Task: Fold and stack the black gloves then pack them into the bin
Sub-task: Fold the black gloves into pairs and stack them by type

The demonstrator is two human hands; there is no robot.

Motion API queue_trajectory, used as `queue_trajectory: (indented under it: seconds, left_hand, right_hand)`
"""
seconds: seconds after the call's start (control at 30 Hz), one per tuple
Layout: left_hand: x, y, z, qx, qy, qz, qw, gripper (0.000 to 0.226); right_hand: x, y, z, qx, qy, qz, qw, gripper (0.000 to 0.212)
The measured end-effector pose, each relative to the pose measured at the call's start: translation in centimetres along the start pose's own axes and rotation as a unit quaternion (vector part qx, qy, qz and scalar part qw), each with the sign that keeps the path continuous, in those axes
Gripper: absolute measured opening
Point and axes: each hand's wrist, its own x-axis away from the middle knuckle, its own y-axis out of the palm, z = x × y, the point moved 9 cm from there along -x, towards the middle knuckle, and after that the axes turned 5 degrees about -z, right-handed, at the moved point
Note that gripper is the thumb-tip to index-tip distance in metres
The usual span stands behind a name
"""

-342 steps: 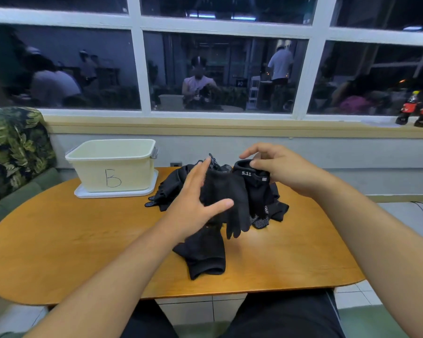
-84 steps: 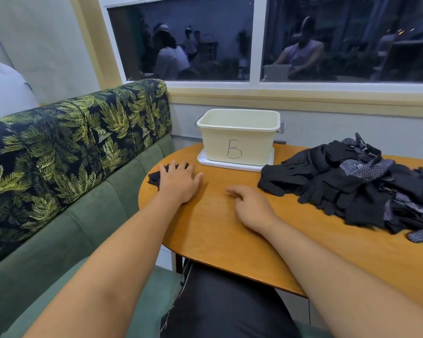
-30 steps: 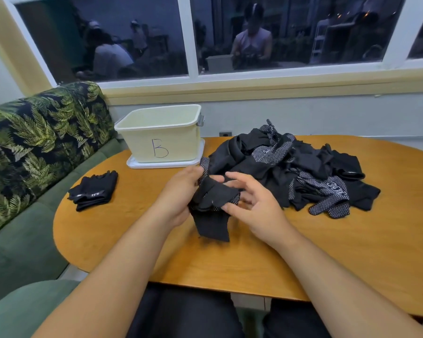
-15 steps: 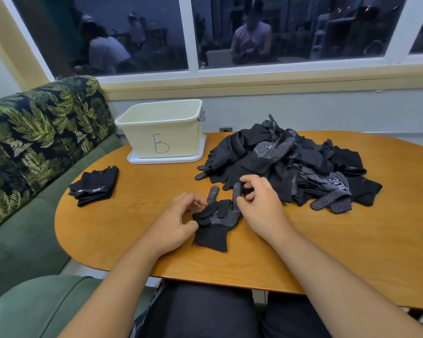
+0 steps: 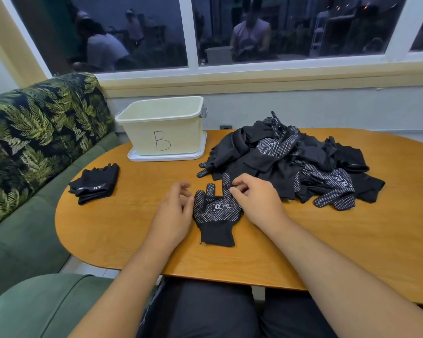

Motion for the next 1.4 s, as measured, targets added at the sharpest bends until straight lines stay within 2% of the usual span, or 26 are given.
queue_trajectory:
  seconds: [0.07,0.13,0.23,0.3,0.4,0.47,0.53,0.6,0.8,1.0,1.13,1.2,1.3,1.4]
  left_hand:
    - [0.2,-0.4,0.0,-0.033,0.01,0.034,0.999,0.031]
    - [0.6,-0.5,1.4,-0.078,0.075,0.049,0.993,0.024]
    - [1.7,0.9,4.7,-0.157,0.208,0.005,0.965,0.011]
    - [2.2,1.8,5.5,-0.185,0.244,-0.033,0.951,0.008]
    - [1.9,2.3,4.8,-0.203,0.222,-0.057,0.952,0.009]
    - [1.5,2.7,3.8,-0.218,0.182,-0.077,0.956,0.02]
    - [1.2,3.1,3.1,-0.23,0.145,-0.093,0.958,0.033]
    - [1.0,3.3,2.6,-0.246,0.114,-0.105,0.957,0.045]
    - [0.8,4.4,1.7,-0.279,0.065,-0.173,0.942,0.073]
    - [1.0,4.3,2.1,-0.252,0.076,-0.179,0.948,0.072]
    - [1.3,5.6,2.7,-0.251,0.127,-0.235,0.93,0.061]
    - [1.3,5.9,2.5,-0.26,0.127,-0.243,0.926,0.063]
    - [1.1,5.9,2.3,-0.274,0.122,-0.24,0.923,0.069]
    - [1.1,6.0,2.3,-0.273,0.116,-0.246,0.923,0.078]
  right_hand:
    - [-0.1,0.1,0.3,0.025,0.002,0.005,1.0,0.022]
    - [0.1,0.2,0.4,0.035,-0.005,0.007,0.999,0.027]
    - [0.5,-0.3,0.4,0.016,-0.004,0.027,1.0,0.037]
    - [0.8,-0.8,0.0,0.009,-0.022,0.046,0.999,0.036]
    - [1.8,-0.6,-1.9,0.02,-0.119,0.03,0.992,0.024]
    - [2.6,0.8,-2.9,0.06,-0.172,-0.041,0.982,0.023]
    - [3.0,2.5,-3.0,0.117,-0.185,-0.116,0.969,0.03]
    - [2.9,3.1,-2.8,0.155,-0.17,-0.137,0.963,0.038]
    - [2.7,3.1,-2.1,0.225,-0.127,-0.141,0.956,0.05]
    - [2.4,1.7,-1.3,0.154,-0.107,-0.086,0.978,0.044]
    - [2.4,2.2,-1.1,0.176,-0.107,-0.096,0.974,0.041]
    - [2.1,1.1,-1.3,0.174,-0.104,-0.057,0.978,0.04]
    - [1.0,-0.7,-1.2,0.269,-0.11,0.025,0.957,0.043]
    - [-0.3,-0.5,0.7,0.322,-0.072,-0.024,0.944,0.05]
